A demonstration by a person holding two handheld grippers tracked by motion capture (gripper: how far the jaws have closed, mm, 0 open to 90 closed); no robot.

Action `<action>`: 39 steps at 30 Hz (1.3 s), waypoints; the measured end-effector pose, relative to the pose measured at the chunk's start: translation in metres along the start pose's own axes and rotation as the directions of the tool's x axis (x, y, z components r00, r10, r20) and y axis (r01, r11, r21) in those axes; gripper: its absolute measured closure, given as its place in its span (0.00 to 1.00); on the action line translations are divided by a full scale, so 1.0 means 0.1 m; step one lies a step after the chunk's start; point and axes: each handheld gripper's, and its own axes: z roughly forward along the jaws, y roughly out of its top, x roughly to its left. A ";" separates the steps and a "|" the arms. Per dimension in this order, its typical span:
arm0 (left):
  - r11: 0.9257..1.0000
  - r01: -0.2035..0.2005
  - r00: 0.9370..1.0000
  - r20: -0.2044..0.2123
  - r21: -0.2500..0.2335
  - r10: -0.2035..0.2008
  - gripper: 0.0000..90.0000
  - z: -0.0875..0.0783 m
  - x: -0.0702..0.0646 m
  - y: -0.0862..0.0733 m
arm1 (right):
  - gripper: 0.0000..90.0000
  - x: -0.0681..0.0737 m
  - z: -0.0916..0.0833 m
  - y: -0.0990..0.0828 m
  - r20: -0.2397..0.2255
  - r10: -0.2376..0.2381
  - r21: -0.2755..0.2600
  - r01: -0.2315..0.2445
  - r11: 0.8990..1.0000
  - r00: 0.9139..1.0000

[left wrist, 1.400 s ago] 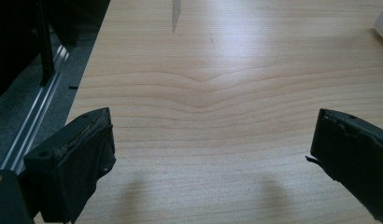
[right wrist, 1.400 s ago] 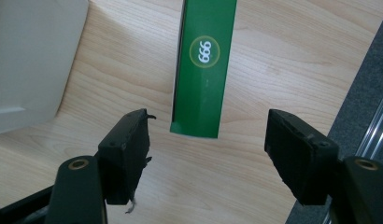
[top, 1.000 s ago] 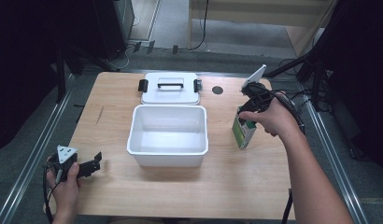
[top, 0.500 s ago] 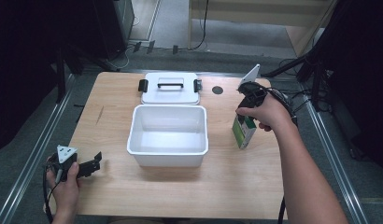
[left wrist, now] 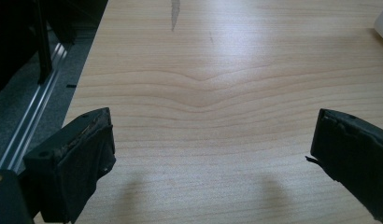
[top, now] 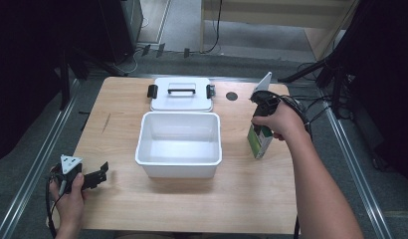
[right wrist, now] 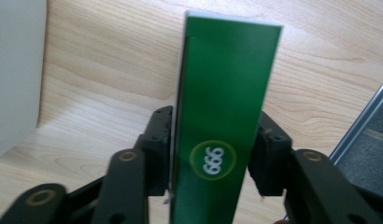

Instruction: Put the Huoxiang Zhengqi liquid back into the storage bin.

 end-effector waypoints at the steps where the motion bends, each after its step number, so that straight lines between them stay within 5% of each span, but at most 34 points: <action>1: 1.000 0.000 1.000 0.000 0.000 0.000 0.01 0.00 0.00 0.00 | 0.66 0.00 -0.01 0.00 0.002 -0.002 -0.003 0.002 1.000 1.000; 5: 1.000 0.000 1.000 0.000 0.001 0.000 0.01 0.00 0.00 0.00 | 0.69 0.00 -0.03 -0.02 0.008 -0.028 -0.016 0.028 0.999 1.000; 10: 1.000 -0.002 1.000 -0.002 0.002 0.002 0.01 0.00 0.00 0.00 | 0.71 0.00 -0.04 -0.06 0.011 -0.134 -0.026 0.134 0.991 0.991; 15: 1.000 -0.004 1.000 -0.004 0.003 0.004 0.01 0.00 0.00 0.00 | 0.71 -0.02 -0.06 -0.08 0.013 -0.155 -0.034 0.155 0.987 0.988; 27: 1.000 0.000 1.000 -0.004 0.000 0.000 0.01 0.00 0.00 0.00 | 0.71 0.00 -0.28 -0.17 -0.004 -0.253 -0.122 0.251 0.960 0.967; 35: 1.000 -0.005 1.000 -0.003 0.003 0.005 0.01 0.00 0.00 0.00 | 0.71 0.08 -0.47 -0.25 -0.005 -0.338 -0.155 0.333 0.930 0.941; 39: 1.000 -0.004 1.000 -0.003 0.003 0.004 0.01 0.00 0.00 0.00 | 0.71 0.13 -0.58 -0.32 0.023 -0.409 -0.183 0.406 0.895 0.912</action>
